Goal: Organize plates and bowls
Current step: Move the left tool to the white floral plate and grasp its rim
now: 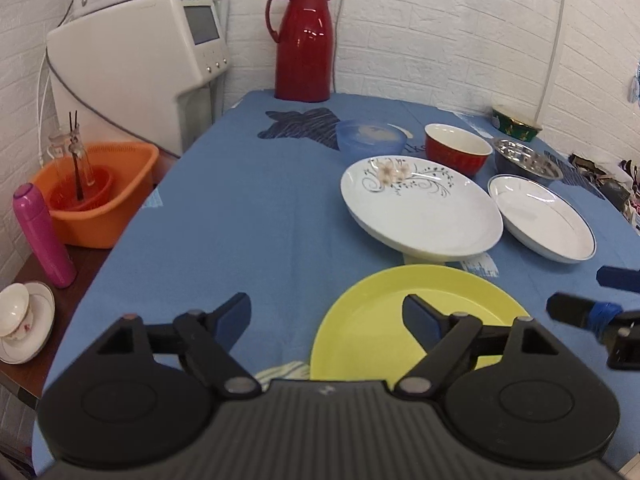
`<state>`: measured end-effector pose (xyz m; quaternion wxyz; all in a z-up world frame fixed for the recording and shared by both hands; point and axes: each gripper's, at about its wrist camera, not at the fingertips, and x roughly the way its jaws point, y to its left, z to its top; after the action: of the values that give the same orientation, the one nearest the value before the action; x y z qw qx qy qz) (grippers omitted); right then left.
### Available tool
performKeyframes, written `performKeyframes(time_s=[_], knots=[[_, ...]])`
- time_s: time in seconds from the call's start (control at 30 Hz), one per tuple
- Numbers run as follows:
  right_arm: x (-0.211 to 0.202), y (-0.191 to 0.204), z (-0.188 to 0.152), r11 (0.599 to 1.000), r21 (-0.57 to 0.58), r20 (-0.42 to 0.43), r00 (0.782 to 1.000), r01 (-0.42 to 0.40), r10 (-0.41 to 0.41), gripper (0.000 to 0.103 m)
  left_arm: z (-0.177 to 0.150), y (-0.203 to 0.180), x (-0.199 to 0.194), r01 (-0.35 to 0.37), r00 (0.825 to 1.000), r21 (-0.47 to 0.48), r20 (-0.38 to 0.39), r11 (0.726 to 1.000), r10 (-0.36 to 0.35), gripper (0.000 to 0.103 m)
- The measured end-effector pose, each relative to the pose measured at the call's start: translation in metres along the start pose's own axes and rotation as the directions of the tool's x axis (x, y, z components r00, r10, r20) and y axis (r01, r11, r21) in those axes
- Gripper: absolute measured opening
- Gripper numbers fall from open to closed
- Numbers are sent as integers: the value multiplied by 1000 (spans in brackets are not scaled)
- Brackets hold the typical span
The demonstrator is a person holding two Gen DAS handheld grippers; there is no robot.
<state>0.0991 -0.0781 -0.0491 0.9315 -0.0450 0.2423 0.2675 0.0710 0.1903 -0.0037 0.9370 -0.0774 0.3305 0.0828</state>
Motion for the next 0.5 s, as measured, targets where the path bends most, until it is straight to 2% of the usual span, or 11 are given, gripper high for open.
performKeyframes(time_s=[0.1, 0.2, 0.33, 0.5], knots=[[25, -4, 26, 997, -65, 22, 999, -39, 41, 85, 7, 5, 4, 0, 1000, -29, 2, 1000, 0, 92], [68, -8, 53, 992, -107, 1, 997, -72, 73, 85, 8, 8, 9, 3, 1000, -45, -3, 999, -4, 92], [122, -15, 73, 989, -104, -62, 993, -104, 98, 84, 12, 16, 22, -10, 999, -60, -32, 998, 8, 92], [170, -22, 79, 987, -108, -150, 984, -116, 100, 84, 28, 34, 43, -40, 998, -99, -52, 994, 35, 92]])
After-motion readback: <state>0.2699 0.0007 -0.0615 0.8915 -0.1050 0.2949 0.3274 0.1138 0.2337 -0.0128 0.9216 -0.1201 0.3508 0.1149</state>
